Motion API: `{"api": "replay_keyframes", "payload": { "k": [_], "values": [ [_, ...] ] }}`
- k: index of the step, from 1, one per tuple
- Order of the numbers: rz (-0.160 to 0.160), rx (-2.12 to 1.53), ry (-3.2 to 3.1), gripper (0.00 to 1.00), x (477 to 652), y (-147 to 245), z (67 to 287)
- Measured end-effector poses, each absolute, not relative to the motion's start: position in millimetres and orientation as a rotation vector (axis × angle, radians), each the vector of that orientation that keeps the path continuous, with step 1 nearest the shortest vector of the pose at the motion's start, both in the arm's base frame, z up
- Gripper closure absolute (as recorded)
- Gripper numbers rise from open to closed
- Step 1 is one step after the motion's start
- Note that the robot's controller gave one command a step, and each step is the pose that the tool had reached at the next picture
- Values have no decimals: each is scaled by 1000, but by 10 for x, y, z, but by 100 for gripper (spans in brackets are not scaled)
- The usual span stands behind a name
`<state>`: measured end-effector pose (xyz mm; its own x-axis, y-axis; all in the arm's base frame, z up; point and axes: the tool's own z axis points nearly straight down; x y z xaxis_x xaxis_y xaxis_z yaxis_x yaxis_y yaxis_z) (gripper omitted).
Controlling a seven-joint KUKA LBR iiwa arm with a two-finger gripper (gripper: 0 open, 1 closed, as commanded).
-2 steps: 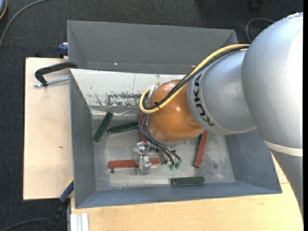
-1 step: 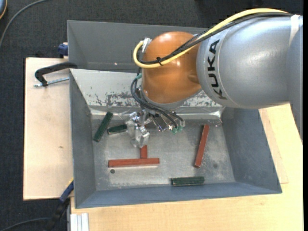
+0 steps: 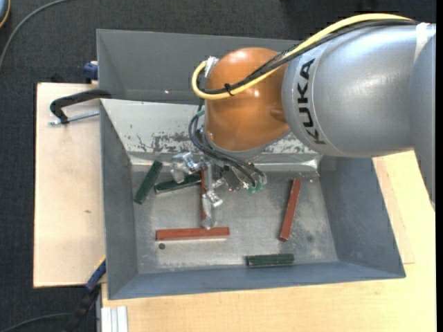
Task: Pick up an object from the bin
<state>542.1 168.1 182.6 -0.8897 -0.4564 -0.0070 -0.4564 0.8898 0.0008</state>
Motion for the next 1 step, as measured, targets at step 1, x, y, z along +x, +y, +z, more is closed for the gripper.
{"api": "replay_keyframes", "payload": {
  "k": [1],
  "values": [
    [1,-823,3035,0,4945,1535,676]
  ]
}}
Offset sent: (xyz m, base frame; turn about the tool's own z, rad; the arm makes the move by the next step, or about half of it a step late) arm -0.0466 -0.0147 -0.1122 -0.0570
